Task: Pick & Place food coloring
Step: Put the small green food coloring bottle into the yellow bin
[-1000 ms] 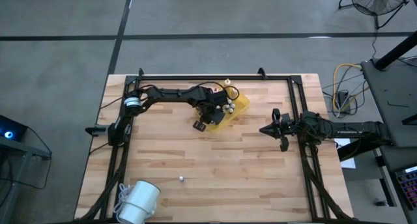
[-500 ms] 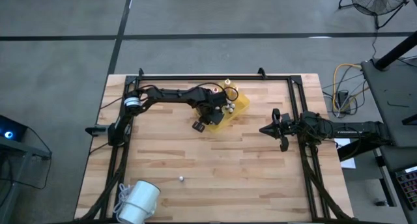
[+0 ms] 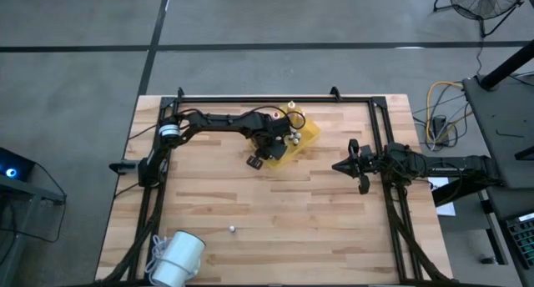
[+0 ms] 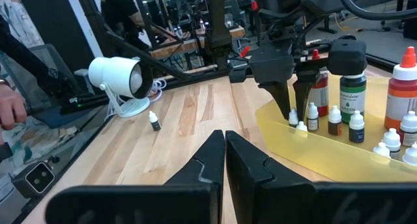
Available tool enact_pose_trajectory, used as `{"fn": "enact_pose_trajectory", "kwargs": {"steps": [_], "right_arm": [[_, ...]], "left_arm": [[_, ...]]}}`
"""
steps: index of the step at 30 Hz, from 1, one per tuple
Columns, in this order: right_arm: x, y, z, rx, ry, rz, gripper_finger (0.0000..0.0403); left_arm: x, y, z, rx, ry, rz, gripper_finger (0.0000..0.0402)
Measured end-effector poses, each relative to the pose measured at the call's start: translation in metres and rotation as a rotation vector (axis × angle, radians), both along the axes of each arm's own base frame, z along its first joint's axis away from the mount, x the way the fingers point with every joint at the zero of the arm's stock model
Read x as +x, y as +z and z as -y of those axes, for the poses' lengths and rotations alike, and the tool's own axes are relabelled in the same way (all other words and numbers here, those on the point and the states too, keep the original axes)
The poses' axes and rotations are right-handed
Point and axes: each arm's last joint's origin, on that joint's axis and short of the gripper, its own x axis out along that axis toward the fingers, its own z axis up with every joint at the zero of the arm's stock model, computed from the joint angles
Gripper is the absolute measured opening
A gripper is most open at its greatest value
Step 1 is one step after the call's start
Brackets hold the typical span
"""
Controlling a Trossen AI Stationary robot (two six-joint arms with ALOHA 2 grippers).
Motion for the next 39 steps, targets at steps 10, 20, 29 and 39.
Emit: {"fn": "enact_pose_trajectory", "kwargs": {"steps": [10, 20, 29, 39], "right_arm": [[0.0, 0.0, 0.0, 0.0, 0.0, 0.0, 0.0009], [0.0, 0.0, 0.0, 0.0, 0.0, 0.0, 0.0009], [0.0, 0.0, 0.0, 0.0, 0.0, 0.0, 0.0009], [0.0, 0.0, 0.0, 0.0, 0.0, 0.0, 0.0009]], "left_arm": [[0.0, 0.0, 0.0, -0.003, 0.013, 0.002, 0.0044], [0.001, 0.0, 0.0, -0.005, 0.035, 0.01, 0.0099], [0.001, 0.001, -0.001, 0.024, 0.042, 0.0, 0.0107], [0.002, 0.013, -0.002, 0.028, 0.046, -0.005, 0.0107]]}}
